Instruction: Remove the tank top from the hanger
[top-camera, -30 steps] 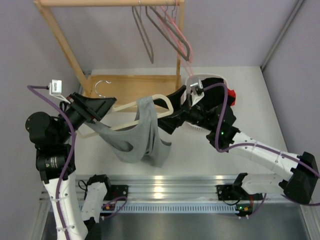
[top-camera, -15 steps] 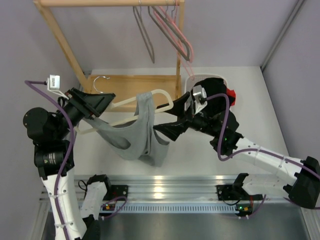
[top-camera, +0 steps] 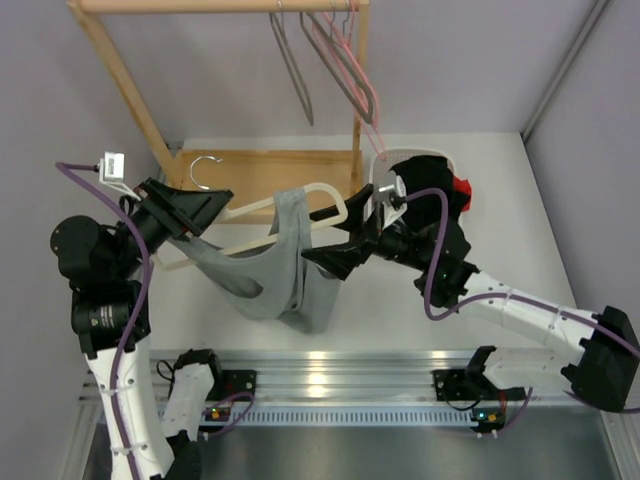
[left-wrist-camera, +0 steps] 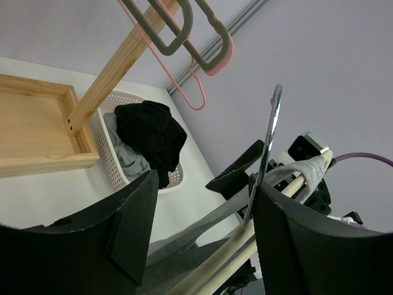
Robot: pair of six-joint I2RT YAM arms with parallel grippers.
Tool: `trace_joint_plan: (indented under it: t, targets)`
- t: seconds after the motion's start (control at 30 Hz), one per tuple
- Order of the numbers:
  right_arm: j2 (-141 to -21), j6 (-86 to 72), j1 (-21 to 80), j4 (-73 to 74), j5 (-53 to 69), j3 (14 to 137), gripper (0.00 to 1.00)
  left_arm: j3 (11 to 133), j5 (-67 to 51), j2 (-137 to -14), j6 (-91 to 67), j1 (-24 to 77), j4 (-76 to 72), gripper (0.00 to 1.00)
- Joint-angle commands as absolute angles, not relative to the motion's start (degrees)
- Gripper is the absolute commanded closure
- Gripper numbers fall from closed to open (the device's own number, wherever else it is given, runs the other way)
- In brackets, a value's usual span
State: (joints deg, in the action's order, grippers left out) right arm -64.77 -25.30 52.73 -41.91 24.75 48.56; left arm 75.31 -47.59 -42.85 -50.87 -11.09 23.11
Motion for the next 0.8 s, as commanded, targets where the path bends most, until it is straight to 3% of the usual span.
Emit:
trace_joint_plan:
  t: [0.0,0.13,0.23,0.27,0.3,0.77]
  targets:
    - [-68.4,-27.6,52.8,-48.9,28.5,52.5,0.11,74.3,-48.4,-42.1,-51.5,-10.9,19.4,1.00]
    - [-69.7,-30.3,53.0,-52.9,29.3,52.5,0.12,72.8,-48.1,-42.1,-50.2,-10.9,19.5,1.00]
    - [-69.2,-30.1,53.1,-48.7,29.6,54.0,0.56,70.9,-47.8,-42.1,-48.7,-10.9,19.5,1.00]
    - [-68.8,-29.7,53.1,-47.2,29.0,54.8,0.88,70.4,-47.7,-41.8,-48.0,-10.9,19.4,1.00]
    - [-68.1,-29.2,53.0,-45.6,28.4,55.0,0.98,69.1,-47.4,-41.5,-47.4,-10.9,19.4,1.00]
    - [-48.3,-17.1,48.3,-16.8,13.4,54.6,1.00,62.8,-45.2,-37.4,-39.9,-9.8,19.4,1.00]
